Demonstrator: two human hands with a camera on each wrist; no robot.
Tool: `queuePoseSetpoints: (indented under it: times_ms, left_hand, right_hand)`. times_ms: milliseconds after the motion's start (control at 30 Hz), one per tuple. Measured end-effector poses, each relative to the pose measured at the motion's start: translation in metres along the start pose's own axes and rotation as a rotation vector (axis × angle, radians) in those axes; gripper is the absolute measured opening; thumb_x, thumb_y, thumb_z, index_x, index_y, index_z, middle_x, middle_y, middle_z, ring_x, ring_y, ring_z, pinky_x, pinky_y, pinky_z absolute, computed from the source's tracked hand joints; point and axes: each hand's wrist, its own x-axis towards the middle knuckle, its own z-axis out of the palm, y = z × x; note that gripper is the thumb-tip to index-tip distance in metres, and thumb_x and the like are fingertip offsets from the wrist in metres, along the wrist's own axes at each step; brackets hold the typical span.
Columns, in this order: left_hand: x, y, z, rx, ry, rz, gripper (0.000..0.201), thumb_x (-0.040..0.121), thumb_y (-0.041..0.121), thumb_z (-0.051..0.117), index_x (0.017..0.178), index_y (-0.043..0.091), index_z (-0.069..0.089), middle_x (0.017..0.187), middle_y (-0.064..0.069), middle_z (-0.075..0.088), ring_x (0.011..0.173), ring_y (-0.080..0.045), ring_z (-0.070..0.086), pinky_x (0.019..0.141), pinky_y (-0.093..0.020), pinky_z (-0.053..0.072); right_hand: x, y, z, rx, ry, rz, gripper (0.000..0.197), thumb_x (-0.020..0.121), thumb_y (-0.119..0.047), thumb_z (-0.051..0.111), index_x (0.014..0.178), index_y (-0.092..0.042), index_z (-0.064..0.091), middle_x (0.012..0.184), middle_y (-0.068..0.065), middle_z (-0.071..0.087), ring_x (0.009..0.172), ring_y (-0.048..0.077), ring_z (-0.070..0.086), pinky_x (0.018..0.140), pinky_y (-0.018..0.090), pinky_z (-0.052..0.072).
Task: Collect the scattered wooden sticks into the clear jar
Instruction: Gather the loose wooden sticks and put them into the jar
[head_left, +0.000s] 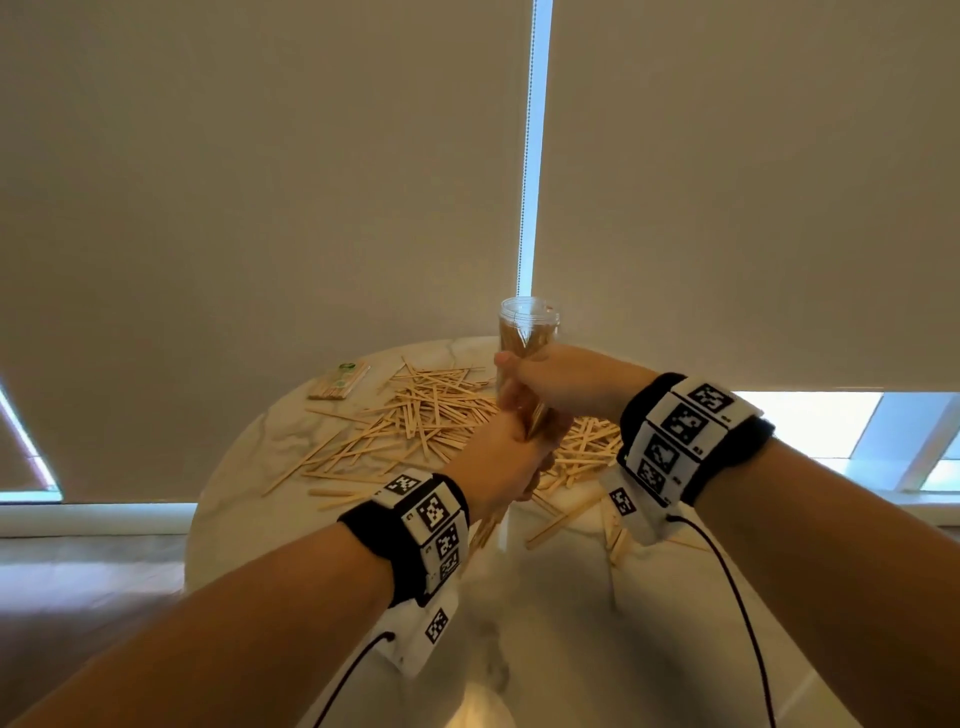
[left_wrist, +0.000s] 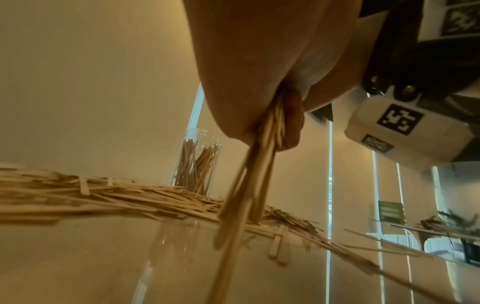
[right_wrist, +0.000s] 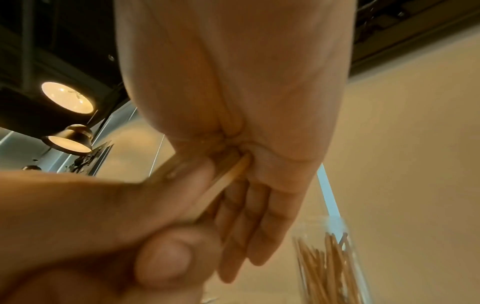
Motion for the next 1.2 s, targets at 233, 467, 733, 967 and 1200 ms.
queuePoseSetpoints:
  times_ms: [233, 467, 733, 967, 1200]
  left_hand:
    - [0.013, 0.004, -0.036, -0.189, 0.362, 0.046, 0.018, 0.107, 0.032, 0.044, 0.099, 0.016, 0.046, 0.069, 0.004, 0.045, 0.053, -0.010, 0.042, 0.054, -0.029, 0.042]
    - [0.022, 0.019, -0.046, -0.496, 0.545, 0.128, 0.012, 0.108, 0.023, 0.042, 0.099, 0.016, 0.041, 0.063, 0.003, 0.041, 0.051, -0.011, 0.040, 0.052, -0.028, 0.042]
    - [0.007, 0.021, -0.027, -0.266, 0.429, 0.056, 0.020, 0.107, 0.035, 0.042, 0.107, 0.019, 0.055, 0.101, -0.004, 0.076, 0.070, -0.021, 0.070, 0.053, -0.032, 0.051]
    - [0.006, 0.027, -0.023, -0.228, 0.382, 0.004, 0.018, 0.101, 0.025, 0.057, 0.096, 0.011, 0.067, 0.104, -0.015, 0.075, 0.096, -0.023, 0.071, 0.090, -0.038, 0.053]
    - [0.014, 0.059, -0.060, -0.384, 0.571, -0.024, 0.034, 0.102, 0.042, 0.046, 0.111, 0.014, 0.063, 0.109, -0.010, 0.075, 0.094, -0.025, 0.072, 0.086, -0.043, 0.057]
  right_hand:
    - [-0.013, 0.018, 0.012, 0.315, 0.152, 0.023, 0.068, 0.088, -0.069, 0.055, 0.133, -0.017, 0.052, 0.112, -0.001, 0.066, 0.097, 0.014, 0.067, 0.092, 0.041, 0.056]
    - [-0.024, 0.018, 0.068, 0.453, -0.325, 0.187, 0.061, 0.083, -0.020, 0.081, 0.132, -0.010, 0.046, 0.092, 0.012, 0.070, 0.072, 0.020, 0.070, 0.073, 0.035, 0.061]
    - [-0.020, -0.002, 0.063, 0.396, -0.042, 0.090, 0.012, 0.092, -0.017, 0.058, 0.083, -0.011, 0.061, 0.074, 0.005, 0.060, 0.054, 0.011, 0.046, 0.046, 0.023, 0.038]
    - [-0.020, 0.010, 0.060, -0.058, 0.141, -0.084, 0.026, 0.105, -0.028, 0.042, 0.085, -0.017, 0.055, 0.065, -0.004, 0.055, 0.057, 0.013, 0.054, 0.056, 0.028, 0.047]
    - [-0.024, 0.032, 0.055, -0.191, 0.103, -0.028, 0.031, 0.099, -0.036, 0.050, 0.074, -0.018, 0.057, 0.064, -0.003, 0.056, 0.059, 0.014, 0.053, 0.059, 0.027, 0.043]
